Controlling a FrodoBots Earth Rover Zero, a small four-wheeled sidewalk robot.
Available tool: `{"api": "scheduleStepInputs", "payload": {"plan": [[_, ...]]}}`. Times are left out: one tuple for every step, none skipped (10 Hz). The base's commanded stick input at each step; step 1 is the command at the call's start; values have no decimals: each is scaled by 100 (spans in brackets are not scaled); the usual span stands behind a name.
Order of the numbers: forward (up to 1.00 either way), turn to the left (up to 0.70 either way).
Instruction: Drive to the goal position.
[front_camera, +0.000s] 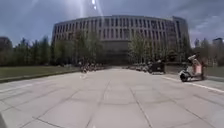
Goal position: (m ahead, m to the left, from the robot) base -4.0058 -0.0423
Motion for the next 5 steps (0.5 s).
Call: {"api": "scheduleStepInputs", "payload": {"plan": [[50, 0], [50, 0], [50, 0], [50, 0], [50, 0]]}}
